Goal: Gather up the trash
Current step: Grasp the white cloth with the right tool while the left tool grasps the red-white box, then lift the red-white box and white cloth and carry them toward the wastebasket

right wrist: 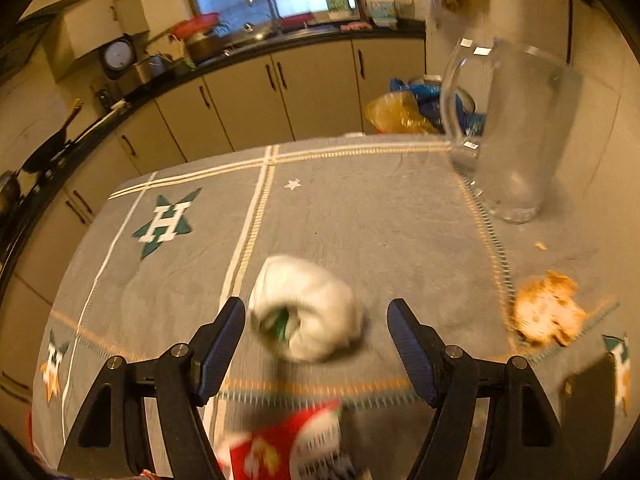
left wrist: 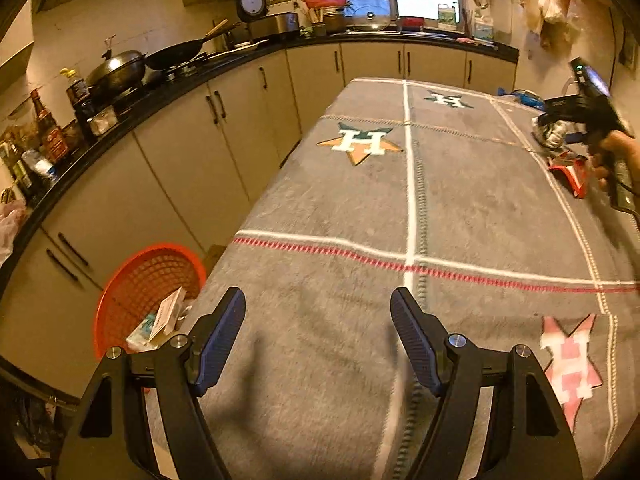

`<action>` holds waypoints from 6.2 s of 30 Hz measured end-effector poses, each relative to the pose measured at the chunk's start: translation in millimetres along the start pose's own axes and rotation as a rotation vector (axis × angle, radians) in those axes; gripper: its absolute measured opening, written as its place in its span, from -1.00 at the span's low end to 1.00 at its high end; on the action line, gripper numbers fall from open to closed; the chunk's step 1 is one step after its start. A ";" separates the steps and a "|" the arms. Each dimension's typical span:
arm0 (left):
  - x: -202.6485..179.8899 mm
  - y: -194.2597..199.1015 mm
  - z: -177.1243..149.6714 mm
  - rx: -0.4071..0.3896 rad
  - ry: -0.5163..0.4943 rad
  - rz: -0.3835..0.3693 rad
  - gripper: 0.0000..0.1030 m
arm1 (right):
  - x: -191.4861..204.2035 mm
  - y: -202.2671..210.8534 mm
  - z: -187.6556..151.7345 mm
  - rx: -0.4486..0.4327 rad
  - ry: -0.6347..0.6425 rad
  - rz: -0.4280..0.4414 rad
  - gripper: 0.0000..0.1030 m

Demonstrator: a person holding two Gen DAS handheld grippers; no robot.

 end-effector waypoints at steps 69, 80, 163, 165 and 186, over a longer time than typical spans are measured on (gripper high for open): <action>-270.6 1.0 150.9 -0.070 -0.259 -0.419 -0.31 | -90.6 132.9 -92.9 -0.177 -0.176 0.237 -0.30; -161.8 33.9 91.3 -0.108 -0.067 -0.249 -0.30 | -77.0 129.1 -100.5 -0.173 -0.106 0.222 -0.30; 35.4 64.9 -20.5 -0.067 0.162 0.023 -0.25 | 133.5 237.0 -278.8 -0.095 0.381 0.449 -0.27; 36.7 65.2 -22.0 -0.067 0.167 0.024 -0.25 | 135.4 237.0 -280.9 -0.092 0.386 0.450 -0.27; 84.1 71.3 -39.2 -0.072 0.240 0.077 -0.24 | 175.1 241.0 -298.1 -0.079 0.473 0.465 -0.27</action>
Point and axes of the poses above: each gripper's, at about its wrist camera, not at the fingertips, and y roughly against the way its jaws point, x to its left, z to its top, the point moved 10 cm from there along -y, roughly the way its jaws point, and after that the axes turned 9 degrees about -y, right-handed, at the moved point
